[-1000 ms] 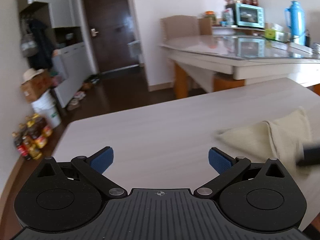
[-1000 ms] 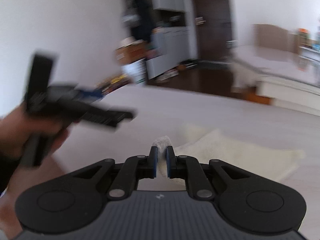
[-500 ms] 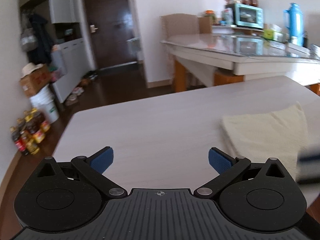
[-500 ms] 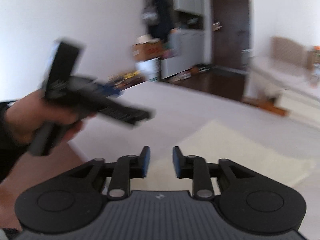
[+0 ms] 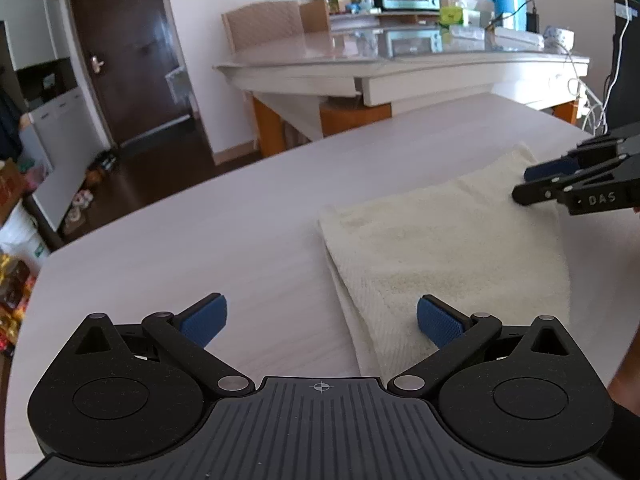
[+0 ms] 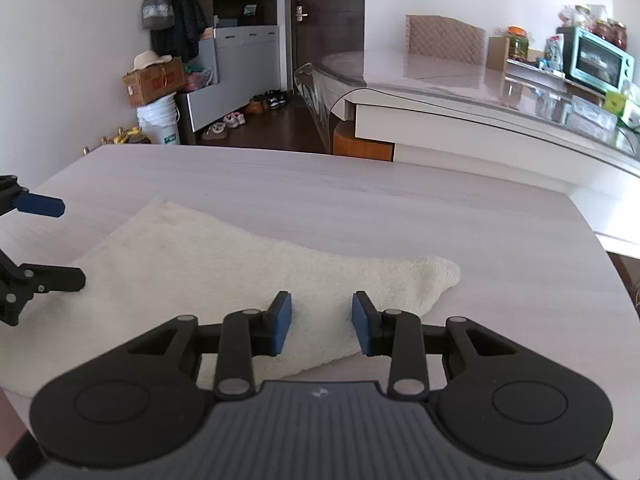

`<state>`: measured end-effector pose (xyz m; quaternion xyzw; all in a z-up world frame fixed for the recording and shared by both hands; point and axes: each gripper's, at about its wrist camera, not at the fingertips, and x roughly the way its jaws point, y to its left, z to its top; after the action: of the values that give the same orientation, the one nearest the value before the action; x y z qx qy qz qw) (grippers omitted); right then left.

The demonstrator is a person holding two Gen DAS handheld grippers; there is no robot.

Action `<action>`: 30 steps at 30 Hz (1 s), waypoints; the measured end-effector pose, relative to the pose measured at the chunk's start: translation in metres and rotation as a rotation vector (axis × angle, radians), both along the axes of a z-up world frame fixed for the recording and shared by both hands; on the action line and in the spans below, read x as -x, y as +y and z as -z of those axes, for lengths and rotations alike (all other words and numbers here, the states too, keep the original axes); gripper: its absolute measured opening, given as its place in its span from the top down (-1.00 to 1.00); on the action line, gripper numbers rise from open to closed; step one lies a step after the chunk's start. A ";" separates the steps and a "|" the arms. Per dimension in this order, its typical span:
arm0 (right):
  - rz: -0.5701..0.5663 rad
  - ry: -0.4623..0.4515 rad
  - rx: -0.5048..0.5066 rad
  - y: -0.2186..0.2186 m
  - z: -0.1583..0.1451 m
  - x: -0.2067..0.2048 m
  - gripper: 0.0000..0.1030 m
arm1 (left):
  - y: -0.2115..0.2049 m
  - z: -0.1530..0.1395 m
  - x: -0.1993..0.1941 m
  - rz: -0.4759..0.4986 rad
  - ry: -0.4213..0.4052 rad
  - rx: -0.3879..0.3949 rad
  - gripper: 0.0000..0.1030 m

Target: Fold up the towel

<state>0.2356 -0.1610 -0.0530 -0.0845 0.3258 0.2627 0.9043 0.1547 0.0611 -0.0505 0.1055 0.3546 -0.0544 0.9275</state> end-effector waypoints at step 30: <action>-0.341 -0.040 0.074 0.139 -0.002 -0.017 0.12 | 0.050 -0.006 0.021 -0.144 -0.021 0.073 -1.00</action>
<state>0.2526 -0.0220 -0.0506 -0.1770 0.2980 0.3984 0.8492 0.1338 0.1114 -0.0446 0.0464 0.3491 0.0009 0.9359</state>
